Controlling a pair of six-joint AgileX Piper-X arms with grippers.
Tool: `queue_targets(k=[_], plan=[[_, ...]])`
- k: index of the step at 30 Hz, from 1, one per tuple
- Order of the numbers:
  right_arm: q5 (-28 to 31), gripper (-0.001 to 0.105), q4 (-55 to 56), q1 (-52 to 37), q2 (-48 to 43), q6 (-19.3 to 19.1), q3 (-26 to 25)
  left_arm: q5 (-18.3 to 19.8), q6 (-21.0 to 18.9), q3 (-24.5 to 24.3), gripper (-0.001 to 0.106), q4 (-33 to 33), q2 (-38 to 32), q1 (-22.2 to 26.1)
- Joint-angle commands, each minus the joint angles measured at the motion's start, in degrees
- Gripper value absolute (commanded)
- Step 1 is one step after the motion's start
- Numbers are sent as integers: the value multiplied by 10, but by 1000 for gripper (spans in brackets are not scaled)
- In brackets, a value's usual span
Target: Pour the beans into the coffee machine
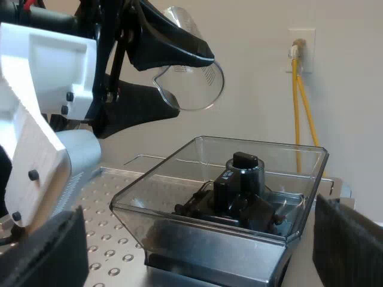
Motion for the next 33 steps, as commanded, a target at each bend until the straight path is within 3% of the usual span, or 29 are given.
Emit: queue_targets(k=[1,8,13,26,27,29,30,31,33], plan=[[-1,78,0,-2,-5,-3,-6,2,40,-2,2,-4,-3,0],[-1,78,0,-2,-5,-3,-6,2,40,-2,2,-4,-3,0],[-1,78,0,-2,-5,-3,-6,-19,36,-2,2,-4,-3,-2],[-1,78,0,-2,-5,-3,-6,-16,33,-2,2,-4,-3,-3],[-1,78,0,-2,-5,-3,-6,-16,10,-2,2,-4,-3,-3],[-1,78,0,-2,-5,-3,-6,-16,-97,-2,2,-4,-3,-3],[-1,78,0,-2,-5,-3,-6,-18,-180,-2,2,-4,-3,-3],[-1,78,0,-2,-5,-3,-6,-19,-195,-2,2,-4,-3,-3],[-1,78,0,-2,-5,-3,-6,-19,-315,-2,2,-4,-3,-3]])
